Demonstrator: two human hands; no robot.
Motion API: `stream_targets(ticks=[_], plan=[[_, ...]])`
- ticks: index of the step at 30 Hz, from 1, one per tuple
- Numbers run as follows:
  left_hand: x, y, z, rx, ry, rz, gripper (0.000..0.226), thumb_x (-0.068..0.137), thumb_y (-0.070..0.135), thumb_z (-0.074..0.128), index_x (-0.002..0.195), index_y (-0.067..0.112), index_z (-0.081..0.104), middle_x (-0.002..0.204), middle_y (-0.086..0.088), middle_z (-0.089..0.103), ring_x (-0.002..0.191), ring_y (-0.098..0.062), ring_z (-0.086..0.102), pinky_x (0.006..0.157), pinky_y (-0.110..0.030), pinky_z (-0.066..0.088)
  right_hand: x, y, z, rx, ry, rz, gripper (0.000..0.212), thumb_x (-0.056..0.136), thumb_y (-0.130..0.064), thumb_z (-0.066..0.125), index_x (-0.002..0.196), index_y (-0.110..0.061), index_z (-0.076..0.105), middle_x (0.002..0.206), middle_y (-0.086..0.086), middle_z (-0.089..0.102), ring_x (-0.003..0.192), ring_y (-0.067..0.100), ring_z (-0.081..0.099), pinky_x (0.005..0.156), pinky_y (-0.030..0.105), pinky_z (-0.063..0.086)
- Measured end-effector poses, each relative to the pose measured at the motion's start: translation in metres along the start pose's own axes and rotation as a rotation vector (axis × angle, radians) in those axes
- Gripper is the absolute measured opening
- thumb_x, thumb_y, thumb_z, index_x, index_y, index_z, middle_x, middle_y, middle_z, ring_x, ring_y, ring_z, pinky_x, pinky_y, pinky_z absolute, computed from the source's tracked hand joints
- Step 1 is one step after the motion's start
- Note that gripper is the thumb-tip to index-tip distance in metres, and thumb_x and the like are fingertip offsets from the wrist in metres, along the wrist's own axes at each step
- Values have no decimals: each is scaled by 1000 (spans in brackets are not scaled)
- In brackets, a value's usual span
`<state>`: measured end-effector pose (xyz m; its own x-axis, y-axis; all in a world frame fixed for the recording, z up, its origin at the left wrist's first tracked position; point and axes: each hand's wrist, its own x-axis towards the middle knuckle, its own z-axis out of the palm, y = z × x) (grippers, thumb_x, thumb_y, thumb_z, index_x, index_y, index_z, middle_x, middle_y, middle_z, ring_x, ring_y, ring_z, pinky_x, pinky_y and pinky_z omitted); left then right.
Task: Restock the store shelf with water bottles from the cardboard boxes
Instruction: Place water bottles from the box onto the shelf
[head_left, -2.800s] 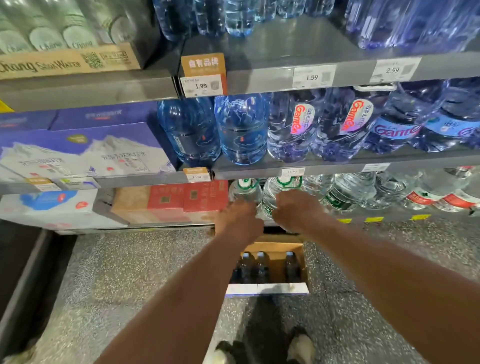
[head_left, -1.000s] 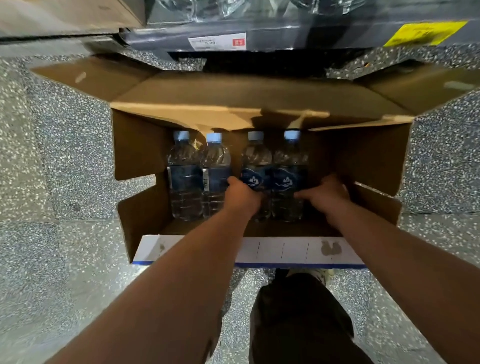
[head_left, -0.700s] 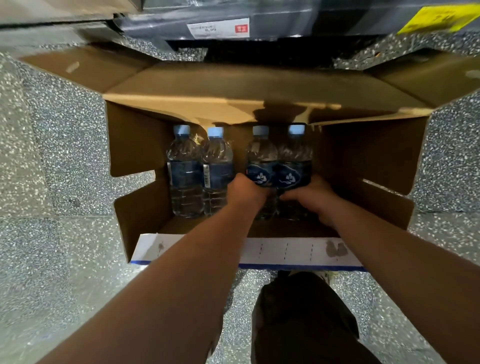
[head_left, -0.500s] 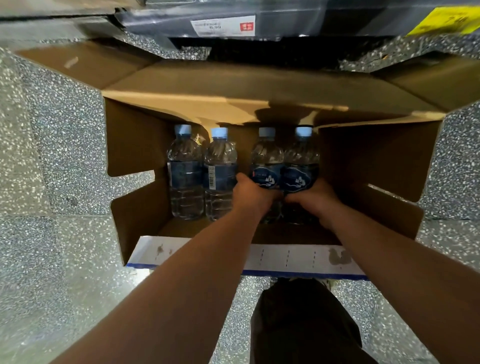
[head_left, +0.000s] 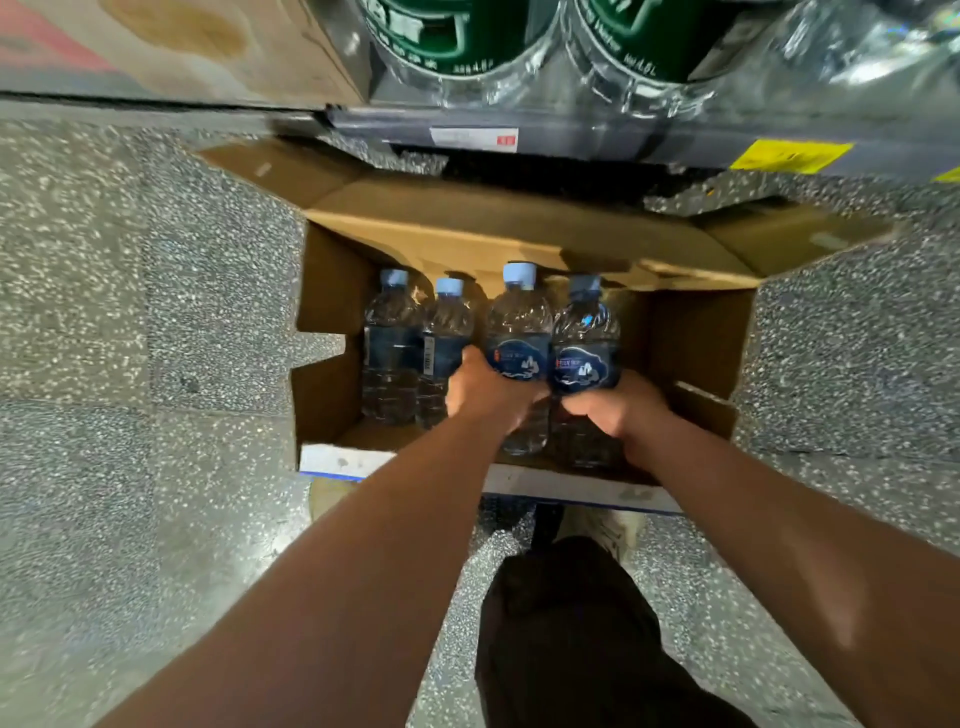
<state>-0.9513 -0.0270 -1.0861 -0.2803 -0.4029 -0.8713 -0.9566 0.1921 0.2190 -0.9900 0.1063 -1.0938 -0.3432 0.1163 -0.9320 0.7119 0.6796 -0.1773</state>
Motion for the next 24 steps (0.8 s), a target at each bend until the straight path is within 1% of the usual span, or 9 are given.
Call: stream_targets(ticks=[1, 4, 5, 9, 12, 15, 17, 21, 24], plan=[[-12, 3, -7, 11, 9, 1, 72, 65, 38, 83, 120, 15, 43, 112, -7, 59, 96, -24, 57, 74, -32, 45, -13, -3, -4, -9, -22, 0, 49, 52, -20, 83, 100, -16, 70, 101, 4, 69, 88, 19, 65, 77, 32, 55], [-48, 10, -29, 11, 34, 18, 71, 64, 39, 83, 118, 17, 44, 105, -2, 59, 85, -20, 55, 71, -29, 45, -54, -14, -17, -6, -34, 18, 51, 45, -21, 85, 93, -19, 68, 91, -2, 68, 81, 16, 62, 59, 25, 48], [-60, 12, -37, 5, 47, 26, 70, 63, 39, 82, 117, 18, 44, 102, -1, 58, 83, -19, 53, 70, -28, 43, -67, -17, -21, 1, -31, 5, 50, 44, -20, 85, 91, -21, 67, 88, -3, 68, 78, 14, 62, 57, 23, 45], [-101, 18, -63, -33, 91, 46, 66, 64, 45, 80, 114, 19, 45, 99, 0, 57, 89, -21, 56, 70, -27, 43, -112, -28, -37, 18, 8, -43, 38, 46, -15, 87, 74, -20, 61, 74, -4, 67, 66, 11, 62, 52, 20, 42], [-132, 21, -79, -45, 105, 82, 65, 63, 48, 79, 110, 19, 45, 102, -3, 63, 93, -24, 63, 74, -31, 53, -145, -41, -43, 6, 16, -134, 36, 48, -15, 85, 78, -17, 65, 78, -2, 70, 70, 15, 64, 58, 25, 49], [-158, 16, -97, -43, 110, 136, 70, 60, 48, 82, 112, 18, 45, 109, -2, 63, 102, -23, 60, 74, -28, 45, -175, -48, -41, 58, 41, -217, 39, 49, -8, 83, 85, -17, 69, 83, 0, 72, 73, 17, 65, 56, 25, 47], [-178, 11, -112, -69, 117, 167, 74, 58, 49, 84, 113, 18, 46, 110, -2, 62, 104, -23, 59, 72, -26, 41, -198, -50, -37, 74, 56, -242, 36, 50, -8, 83, 81, -18, 68, 83, -1, 71, 75, 15, 64, 55, 23, 42], [-222, -1, -151, -100, 146, 267, 76, 56, 46, 86, 115, 18, 46, 103, 0, 59, 100, -22, 58, 74, -28, 45, -251, -52, -28, 141, 79, -306, 40, 50, -10, 87, 83, -21, 66, 81, -8, 68, 76, 11, 61, 65, 27, 46], [-261, -6, -186, -176, 162, 346, 71, 55, 36, 87, 111, 18, 50, 97, 1, 61, 92, -21, 62, 78, -34, 53, -300, -58, -26, 123, 104, -406, 36, 51, -12, 89, 73, -25, 64, 78, -8, 69, 77, 12, 64, 70, 29, 51]])
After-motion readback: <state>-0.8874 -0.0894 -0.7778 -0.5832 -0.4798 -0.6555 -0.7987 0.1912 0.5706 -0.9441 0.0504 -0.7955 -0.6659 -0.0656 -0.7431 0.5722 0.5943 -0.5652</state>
